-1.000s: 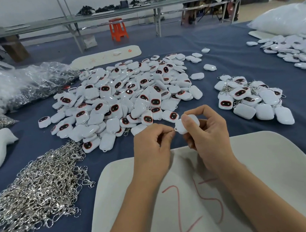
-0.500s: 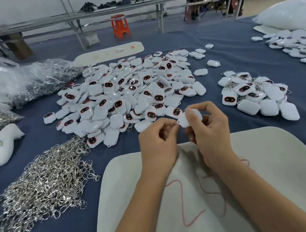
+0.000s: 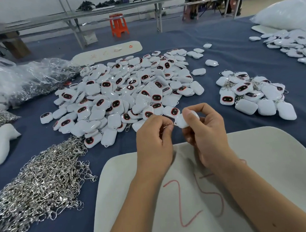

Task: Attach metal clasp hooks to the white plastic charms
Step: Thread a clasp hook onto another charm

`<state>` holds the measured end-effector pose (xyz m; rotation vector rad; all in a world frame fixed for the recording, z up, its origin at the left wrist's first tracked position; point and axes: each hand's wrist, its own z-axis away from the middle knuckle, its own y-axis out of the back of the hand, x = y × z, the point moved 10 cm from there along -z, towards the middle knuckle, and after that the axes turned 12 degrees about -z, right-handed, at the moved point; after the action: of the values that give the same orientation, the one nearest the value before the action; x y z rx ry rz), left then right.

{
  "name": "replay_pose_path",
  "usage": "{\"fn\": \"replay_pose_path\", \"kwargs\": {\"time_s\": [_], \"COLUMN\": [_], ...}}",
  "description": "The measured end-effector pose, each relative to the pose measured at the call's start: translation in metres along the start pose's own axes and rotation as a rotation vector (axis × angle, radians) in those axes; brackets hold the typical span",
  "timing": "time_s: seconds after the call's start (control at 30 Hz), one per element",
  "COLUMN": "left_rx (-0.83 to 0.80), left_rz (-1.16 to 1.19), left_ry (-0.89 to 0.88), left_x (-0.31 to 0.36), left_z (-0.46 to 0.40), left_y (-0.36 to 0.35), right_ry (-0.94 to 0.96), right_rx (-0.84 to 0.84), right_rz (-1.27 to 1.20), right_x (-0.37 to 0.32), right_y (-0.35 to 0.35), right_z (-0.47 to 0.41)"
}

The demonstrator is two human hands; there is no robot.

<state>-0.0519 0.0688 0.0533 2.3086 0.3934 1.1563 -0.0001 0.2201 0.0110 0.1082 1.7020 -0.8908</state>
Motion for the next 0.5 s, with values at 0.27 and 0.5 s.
{"fn": "replay_pose_path", "kwargs": {"time_s": [0.27, 0.5], "left_rx": [0.036, 0.061], "left_rz": [-0.272, -0.246], "left_ry": [-0.115, -0.064], "left_x": [0.014, 0.012], "left_z": [0.002, 0.003], "left_y": [0.002, 0.002], "right_ry": [0.180, 0.181], "right_rx": [-0.033, -0.008], "right_rz": [0.230, 0.241], "right_x": [-0.015, -0.016], "right_y": [-0.004, -0.002], "right_z": [0.006, 0.005]}}
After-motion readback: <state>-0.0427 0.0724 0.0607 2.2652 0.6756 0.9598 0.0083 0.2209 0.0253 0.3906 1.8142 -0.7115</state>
